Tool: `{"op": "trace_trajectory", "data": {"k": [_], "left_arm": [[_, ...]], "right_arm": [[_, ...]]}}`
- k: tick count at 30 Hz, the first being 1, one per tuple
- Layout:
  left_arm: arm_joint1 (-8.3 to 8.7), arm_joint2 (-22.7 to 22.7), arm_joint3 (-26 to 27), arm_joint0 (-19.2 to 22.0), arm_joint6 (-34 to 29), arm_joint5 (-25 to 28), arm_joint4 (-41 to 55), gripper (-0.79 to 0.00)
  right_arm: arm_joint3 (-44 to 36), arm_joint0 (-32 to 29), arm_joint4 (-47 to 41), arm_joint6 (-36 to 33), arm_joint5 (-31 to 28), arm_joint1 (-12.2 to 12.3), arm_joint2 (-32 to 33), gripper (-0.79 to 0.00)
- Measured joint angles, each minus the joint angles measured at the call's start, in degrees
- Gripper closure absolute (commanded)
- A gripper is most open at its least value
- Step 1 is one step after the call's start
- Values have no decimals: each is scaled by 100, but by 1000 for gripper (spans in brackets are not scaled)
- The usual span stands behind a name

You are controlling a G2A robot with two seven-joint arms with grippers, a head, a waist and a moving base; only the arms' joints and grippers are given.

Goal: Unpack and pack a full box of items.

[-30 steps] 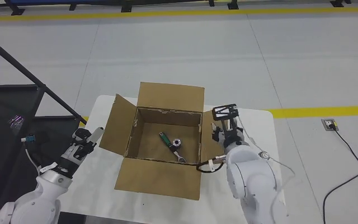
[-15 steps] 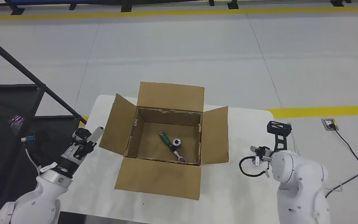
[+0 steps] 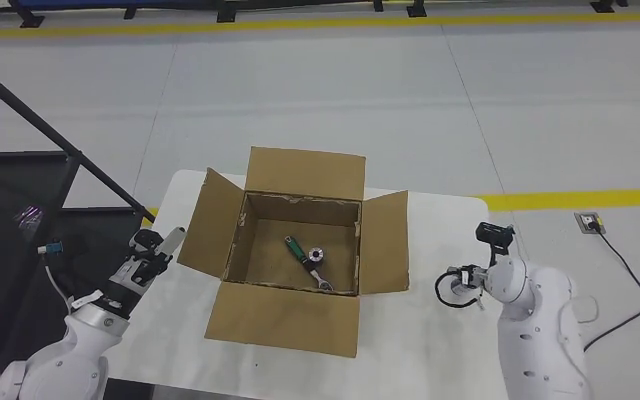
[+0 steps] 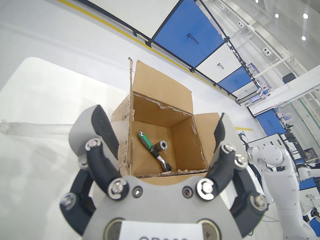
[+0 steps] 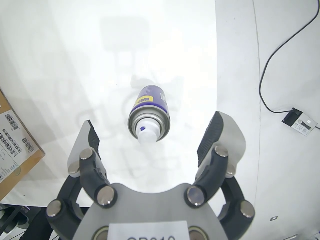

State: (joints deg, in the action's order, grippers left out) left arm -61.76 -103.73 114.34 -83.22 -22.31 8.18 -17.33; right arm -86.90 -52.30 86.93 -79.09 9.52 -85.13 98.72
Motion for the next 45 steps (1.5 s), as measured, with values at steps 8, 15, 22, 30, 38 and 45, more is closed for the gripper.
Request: {"op": "trace_trajectory", "data": {"k": [8, 15, 22, 30, 38, 45], "left_arm": [[0, 0, 0, 0, 0, 0, 0, -785], [0, 0, 0, 0, 0, 0, 0, -785], [0, 0, 0, 0, 0, 0, 0, -785], [0, 0, 0, 0, 0, 0, 0, -785], [0, 0, 0, 0, 0, 0, 0, -785], [0, 0, 0, 0, 0, 0, 0, -785]], "right_arm": [[552, 253, -153, 106, -73, 54, 5, -117], [-4, 81, -270, 235, 83, 69, -82, 0], [-1781, -324, 53, 393, 537, 32, -576, 0], [-2895, 68, 400, 729, 556, -52, -1750, 0], [-1499, 1571, -257, 700, -319, -271, -3375, 0], [783, 2842, -860, 576, -692, -628, -4657, 0]]}}
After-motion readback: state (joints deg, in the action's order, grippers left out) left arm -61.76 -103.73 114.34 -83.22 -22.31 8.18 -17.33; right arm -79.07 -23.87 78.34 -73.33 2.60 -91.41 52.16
